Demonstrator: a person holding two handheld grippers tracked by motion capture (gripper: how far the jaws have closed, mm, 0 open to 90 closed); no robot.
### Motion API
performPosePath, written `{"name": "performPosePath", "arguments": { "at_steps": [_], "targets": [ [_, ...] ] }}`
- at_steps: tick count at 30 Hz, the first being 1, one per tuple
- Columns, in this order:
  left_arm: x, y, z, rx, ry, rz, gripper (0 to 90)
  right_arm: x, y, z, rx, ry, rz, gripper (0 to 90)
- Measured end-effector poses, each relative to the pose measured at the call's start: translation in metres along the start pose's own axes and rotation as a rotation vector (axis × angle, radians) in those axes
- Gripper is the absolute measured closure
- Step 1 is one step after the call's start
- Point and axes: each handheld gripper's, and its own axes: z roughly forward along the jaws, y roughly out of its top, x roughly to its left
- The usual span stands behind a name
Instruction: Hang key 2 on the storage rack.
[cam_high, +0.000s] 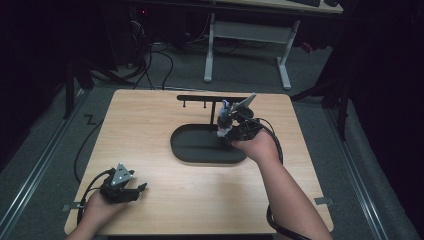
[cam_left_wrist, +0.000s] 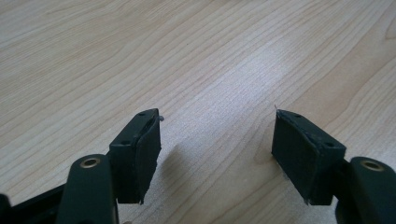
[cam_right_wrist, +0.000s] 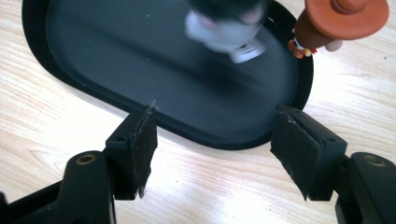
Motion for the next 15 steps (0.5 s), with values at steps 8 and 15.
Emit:
{"name": "performPosePath", "arguments": {
  "at_steps": [8,15],
  "targets": [
    [-0.002,0.001,0.002,0.003,-0.005,0.004,32.9,-0.007,-0.015,0.001,-0.006,0.012,0.001,32.5],
    [-0.003,0.002,0.002,-0.006,-0.010,0.004,32.6,-0.014,-0.030,0.010,-0.024,0.034,0.016,32.1]
  ]
}}
